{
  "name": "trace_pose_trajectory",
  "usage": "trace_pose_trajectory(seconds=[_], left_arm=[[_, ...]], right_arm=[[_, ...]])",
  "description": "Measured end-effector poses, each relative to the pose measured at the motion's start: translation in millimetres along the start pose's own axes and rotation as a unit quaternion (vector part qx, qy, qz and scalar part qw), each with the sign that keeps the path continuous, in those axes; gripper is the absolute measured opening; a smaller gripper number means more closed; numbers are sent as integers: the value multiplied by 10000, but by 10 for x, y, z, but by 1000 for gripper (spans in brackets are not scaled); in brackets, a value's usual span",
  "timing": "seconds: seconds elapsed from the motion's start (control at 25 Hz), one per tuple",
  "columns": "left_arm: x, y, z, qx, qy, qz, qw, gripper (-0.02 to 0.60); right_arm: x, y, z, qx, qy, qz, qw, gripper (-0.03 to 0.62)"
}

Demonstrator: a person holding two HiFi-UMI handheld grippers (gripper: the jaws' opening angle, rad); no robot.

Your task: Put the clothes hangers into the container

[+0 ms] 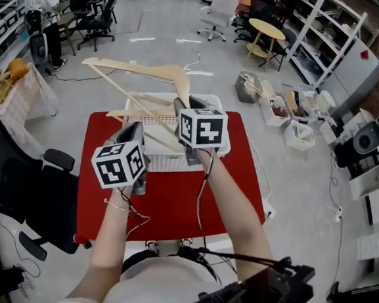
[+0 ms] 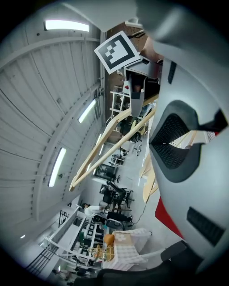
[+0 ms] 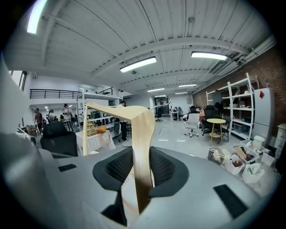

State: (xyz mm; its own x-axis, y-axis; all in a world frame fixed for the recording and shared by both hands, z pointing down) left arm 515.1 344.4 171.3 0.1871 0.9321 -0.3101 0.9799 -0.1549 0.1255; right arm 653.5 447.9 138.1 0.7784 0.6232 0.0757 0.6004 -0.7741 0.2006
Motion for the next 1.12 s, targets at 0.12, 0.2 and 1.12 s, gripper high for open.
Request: trace_pose_trajectory(seconds=[0.12, 0.2, 1.12], left_arm=[[71, 82, -26, 39, -66, 228, 9997, 0], [139, 122, -44, 52, -13, 346, 9994, 0], [518, 604, -372, -86, 107, 1278, 9917, 0]], right_arm=[[106, 103, -51, -189, -169, 229, 9994, 117], [181, 159, -71, -250, -249, 373, 9987, 117], [726, 756, -914, -1327, -435, 1384, 9805, 117]])
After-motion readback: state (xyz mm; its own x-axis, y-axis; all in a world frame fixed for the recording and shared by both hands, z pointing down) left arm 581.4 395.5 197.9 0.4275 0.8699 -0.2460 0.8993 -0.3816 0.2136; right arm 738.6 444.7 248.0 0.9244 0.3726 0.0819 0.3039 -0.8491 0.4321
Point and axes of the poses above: the fingertips, and each gripper's own axes: y forward along the fingers, x to its right, z out of its top, the point moved 5 cm from there along -y, backward along the fingers, and after that the axes turned 8 degrees about x, right-handed, at the moved point
